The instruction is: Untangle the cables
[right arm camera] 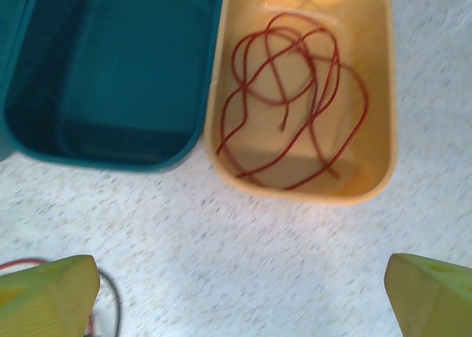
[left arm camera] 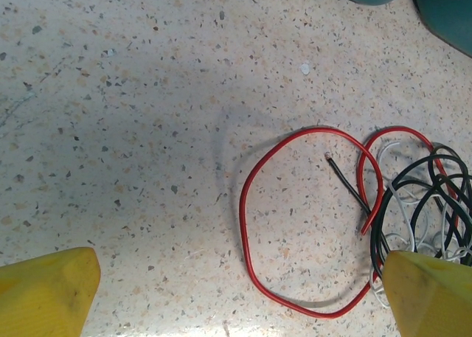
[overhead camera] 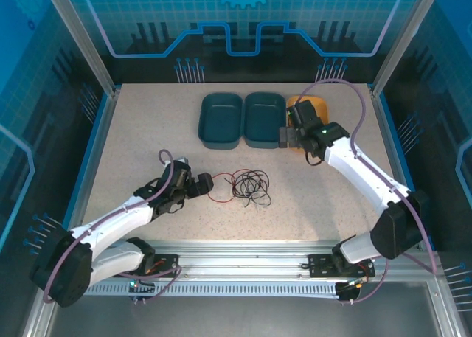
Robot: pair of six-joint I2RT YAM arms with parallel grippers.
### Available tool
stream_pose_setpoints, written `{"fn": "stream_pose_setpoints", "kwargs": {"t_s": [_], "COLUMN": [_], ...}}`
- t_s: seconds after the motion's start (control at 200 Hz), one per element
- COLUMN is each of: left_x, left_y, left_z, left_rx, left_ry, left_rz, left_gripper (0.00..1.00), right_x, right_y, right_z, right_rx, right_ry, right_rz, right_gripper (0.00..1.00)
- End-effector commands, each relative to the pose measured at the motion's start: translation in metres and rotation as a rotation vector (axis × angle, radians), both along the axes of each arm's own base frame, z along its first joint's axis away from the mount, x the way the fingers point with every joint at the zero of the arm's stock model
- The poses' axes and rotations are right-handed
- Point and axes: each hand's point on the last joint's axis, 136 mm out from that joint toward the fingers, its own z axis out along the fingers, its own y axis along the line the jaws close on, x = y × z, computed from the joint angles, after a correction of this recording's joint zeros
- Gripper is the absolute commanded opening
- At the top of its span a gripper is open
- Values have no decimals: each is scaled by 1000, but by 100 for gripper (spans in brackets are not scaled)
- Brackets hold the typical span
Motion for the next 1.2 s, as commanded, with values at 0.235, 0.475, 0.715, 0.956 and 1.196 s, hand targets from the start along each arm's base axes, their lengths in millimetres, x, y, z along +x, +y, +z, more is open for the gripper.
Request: {"fn": "stream_pose_setpoints", "kwargs": {"t_s": [0.235,0.475,0.715,0.956,1.196], "left_x": [11,14,12,9,2], "left_y": [-4,-1,20,52,78], "left_z": [-2,-12,-8,-3,2], "left_rx": [23,4,39,-34,-31], "left_ry": [1,35,52,35,23], "left_rz": [-19,32,126,230,303], "left_gripper": [99,99,99,99,99], "right_x": [-61,-62,-66,-76,-93], "right_y": [19,51,111,179,240], "right_z": [-43,-54,-53,-65,-86], "right_rx": [77,16,-39,-24,-14], "right_ry": [98,132,121,167,240], "right_rz": [-147,-116,-5,130,261], "right_gripper": [100,100,100,100,100]}}
